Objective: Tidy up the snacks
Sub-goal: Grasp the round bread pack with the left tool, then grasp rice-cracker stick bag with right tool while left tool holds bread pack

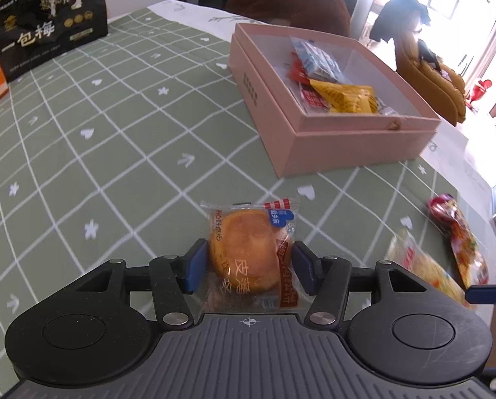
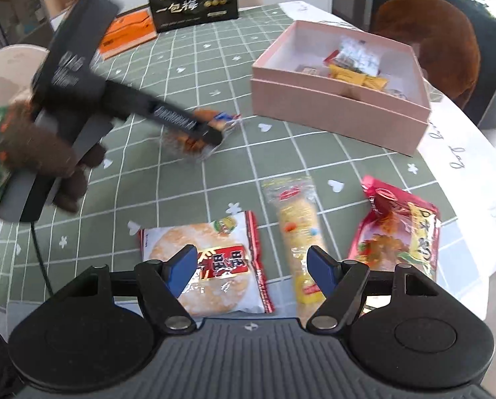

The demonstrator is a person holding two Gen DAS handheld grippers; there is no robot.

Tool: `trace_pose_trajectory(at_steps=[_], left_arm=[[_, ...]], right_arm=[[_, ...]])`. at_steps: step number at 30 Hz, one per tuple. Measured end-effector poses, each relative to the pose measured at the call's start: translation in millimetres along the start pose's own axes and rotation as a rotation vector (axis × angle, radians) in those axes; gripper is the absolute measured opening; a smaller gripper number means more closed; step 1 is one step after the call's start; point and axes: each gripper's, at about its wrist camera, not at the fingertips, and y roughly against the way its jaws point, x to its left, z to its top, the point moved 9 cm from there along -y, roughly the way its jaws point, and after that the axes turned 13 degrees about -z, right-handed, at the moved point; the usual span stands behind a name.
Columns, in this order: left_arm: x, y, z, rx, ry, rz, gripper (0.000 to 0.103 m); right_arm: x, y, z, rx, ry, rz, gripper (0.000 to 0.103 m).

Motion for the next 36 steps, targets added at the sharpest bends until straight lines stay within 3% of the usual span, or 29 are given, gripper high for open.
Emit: trace_pose_trajectory(at_steps=[3, 6, 8, 11, 15, 19, 24, 27, 31, 34, 35, 36], left_arm=[[-2.9, 8.9, -13.9, 0.008, 0.004, -0.006, 0.061], [-7.1, 17.8, -27.8, 0.015, 0.007, -0.018, 0.061], [-10.3, 22.4, -35.3, 0.018, 0.019, -0.031, 0.061], [-11.3, 28.8, -44.0, 0.020, 0.060, -0.050, 0.061], [-10.7, 37.2, -56.0, 0.021, 0.083, -0.046, 0.061], [-11.7, 41.4, -62.9, 0.008, 0.103, -0.029, 0.061], [-17.0, 40.4, -65.6, -0.002, 0.103, 0.005, 0.061], [-19.9, 40.7, -68.4, -0.004, 0.103, 0.016, 0.061], [-21.7, 41.5, -71.1, -0.015, 0.108, 0.030, 0.061], [-21.5, 41.8, -72.0, -0.025, 0.113, 0.028, 0.061], [-21.4, 41.8, -72.0, -0.025, 0.112, 0.027, 0.061], [-21.4, 41.7, -71.9, -0.025, 0.110, 0.027, 0.061]], right_arm=[[0.7, 1.7, -9.1, 0.068, 0.000, 0.076, 0.073], [13.7, 1.2, -26.0, 0.183, -0.001, 0.248, 0.073], [20.2, -4.2, -32.1, 0.218, -0.004, 0.274, 0.073], [25.6, -11.5, -22.4, 0.180, -0.015, 0.231, 0.075], [24.6, -16.2, -0.4, 0.054, -0.006, 0.053, 0.075], [18.1, 1.5, 8.0, -0.067, 0.035, 0.007, 0.075], [-8.4, -12.0, 10.5, -0.072, 0.047, -0.150, 0.075], [-17.3, -23.6, 10.0, -0.038, 0.011, -0.142, 0.075], [-18.8, -33.8, 11.8, 0.010, -0.048, -0.066, 0.074], [-13.0, -38.6, 17.9, 0.044, -0.096, 0.000, 0.059], [-11.0, -41.4, 19.9, 0.053, -0.102, 0.012, 0.047], [-9.6, -42.8, 21.4, 0.063, -0.100, 0.023, 0.042]])
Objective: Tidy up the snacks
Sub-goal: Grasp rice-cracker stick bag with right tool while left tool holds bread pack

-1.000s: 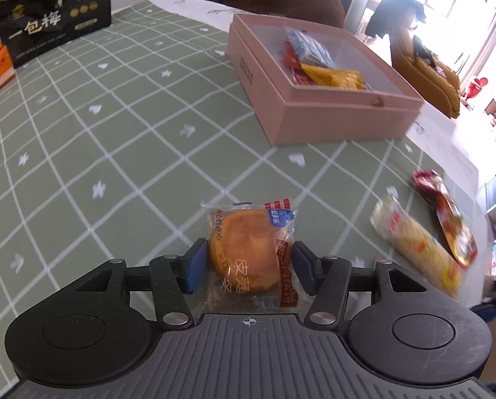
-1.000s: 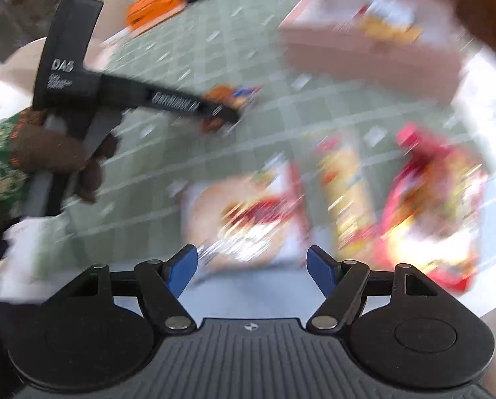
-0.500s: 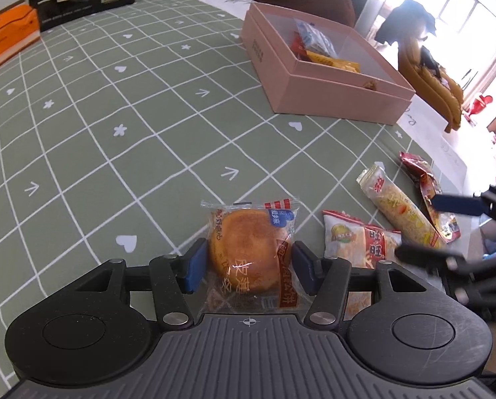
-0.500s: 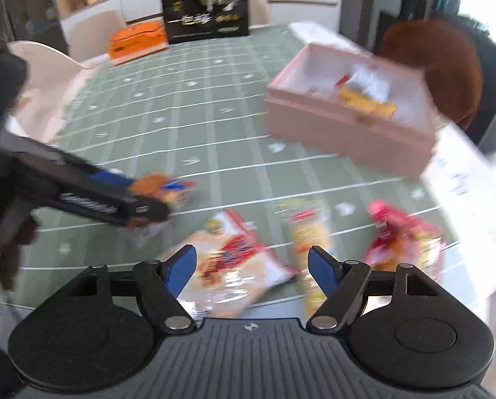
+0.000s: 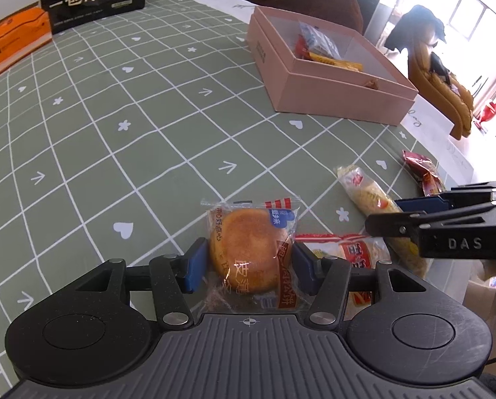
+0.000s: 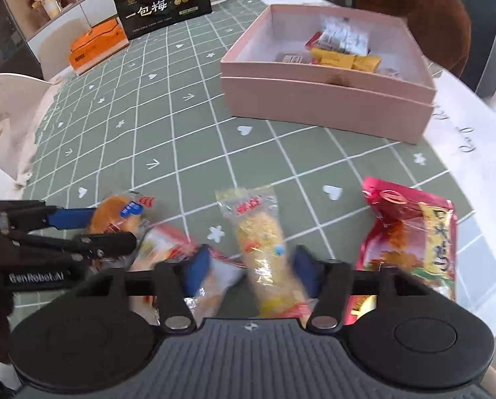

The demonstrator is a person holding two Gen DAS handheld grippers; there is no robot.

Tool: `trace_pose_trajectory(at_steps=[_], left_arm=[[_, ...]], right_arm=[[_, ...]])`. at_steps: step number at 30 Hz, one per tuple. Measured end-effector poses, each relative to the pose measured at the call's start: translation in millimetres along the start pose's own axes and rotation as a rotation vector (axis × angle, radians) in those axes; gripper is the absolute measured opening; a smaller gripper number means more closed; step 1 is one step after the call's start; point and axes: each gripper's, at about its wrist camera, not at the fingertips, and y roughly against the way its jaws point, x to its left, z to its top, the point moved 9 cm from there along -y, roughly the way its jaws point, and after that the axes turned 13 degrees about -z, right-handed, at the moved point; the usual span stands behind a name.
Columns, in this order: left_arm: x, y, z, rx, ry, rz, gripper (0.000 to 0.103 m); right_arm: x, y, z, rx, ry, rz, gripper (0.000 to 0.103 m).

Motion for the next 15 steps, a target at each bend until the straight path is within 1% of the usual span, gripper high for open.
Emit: trace_pose_trajectory(at_steps=[1, 4, 6, 11, 13, 14, 15], left_arm=[[-0.1, -0.2, 0.2, 0.001, -0.002, 0.001, 0.061], [-1.6, -0.4, -0.4, 0.002, -0.010, 0.009, 0.061], [-2.5, -0.7, -1.1, 0.000, -0.018, 0.016, 0.060], [-5.3, -1.8, -3.1, 0.000, -0.049, 0.037, 0.060], [-5.6, -1.5, -4.2, -0.002, -0.063, 0.038, 0.061], [-5.5, -1.1, -4.7, -0.004, -0.067, 0.037, 0.061], [-5.4, -1.1, -4.8, -0.005, -0.069, 0.034, 0.061]], right_arm=[[1.1, -1.0, 0.5, 0.005, 0.004, -0.001, 0.042], [-3.5, -3.9, -2.9, 0.001, 0.037, -0.079, 0.042], [-4.6, -2.7, -7.8, -0.007, 0.056, -0.098, 0.043], [0.7, -1.5, -12.7, -0.044, 0.100, -0.133, 0.043], [3.3, -1.3, -13.7, -0.058, 0.101, -0.135, 0.043], [3.4, -1.6, -13.5, -0.059, 0.102, -0.135, 0.042], [4.2, -1.2, -13.9, -0.057, 0.105, -0.133, 0.037]])
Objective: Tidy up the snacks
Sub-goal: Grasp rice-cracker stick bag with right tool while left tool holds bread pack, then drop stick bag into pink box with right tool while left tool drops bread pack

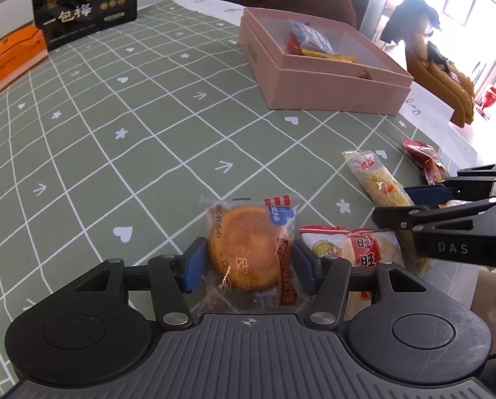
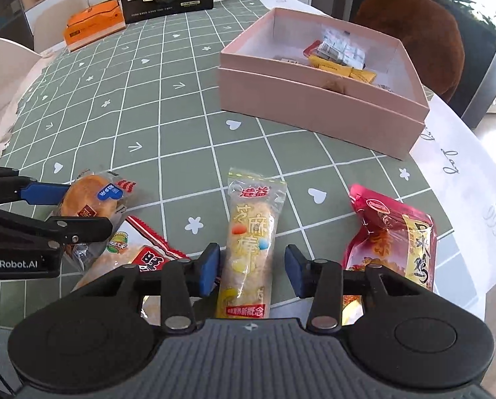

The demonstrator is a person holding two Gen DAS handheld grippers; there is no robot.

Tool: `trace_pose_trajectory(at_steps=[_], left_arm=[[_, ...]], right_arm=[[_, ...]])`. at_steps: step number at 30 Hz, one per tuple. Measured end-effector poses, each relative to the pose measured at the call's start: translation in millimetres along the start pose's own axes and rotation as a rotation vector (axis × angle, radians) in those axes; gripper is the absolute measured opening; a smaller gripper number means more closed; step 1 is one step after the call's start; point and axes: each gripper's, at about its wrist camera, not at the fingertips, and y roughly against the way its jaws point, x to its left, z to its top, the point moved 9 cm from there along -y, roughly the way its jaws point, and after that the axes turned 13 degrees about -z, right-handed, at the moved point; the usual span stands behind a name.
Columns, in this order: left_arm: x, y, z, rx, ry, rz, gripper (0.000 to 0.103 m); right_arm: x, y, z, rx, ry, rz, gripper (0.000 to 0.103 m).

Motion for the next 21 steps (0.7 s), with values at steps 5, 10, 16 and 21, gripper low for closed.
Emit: trace_pose_trajectory(at_steps=[5, 10, 16, 21], left_arm=[[1.1, 1.7, -1.7, -0.031, 0.013, -0.012, 0.060], [1.8, 3.1, -1.5, -0.045, 0.045, -0.010, 0.060], [1.5, 3.7, 1.2, -0.040, 0.094, 0.004, 0.060], [-7.7, 16.6, 13.1, -0.096, 0.081, -0.030, 0.059]], right_arm=[[-2.5, 5.9, 1.9, 0.026, -0.031, 0.042, 0.028], [-14.8, 27.1, 13.7, -0.006, -0.125, 0.099, 0.028], [-28.4, 53.3, 32.4, -0.112, -0.158, 0.083, 0.028], [-42.0, 61.4, 37.1, -0.138, -0.196, 0.084, 0.028]])
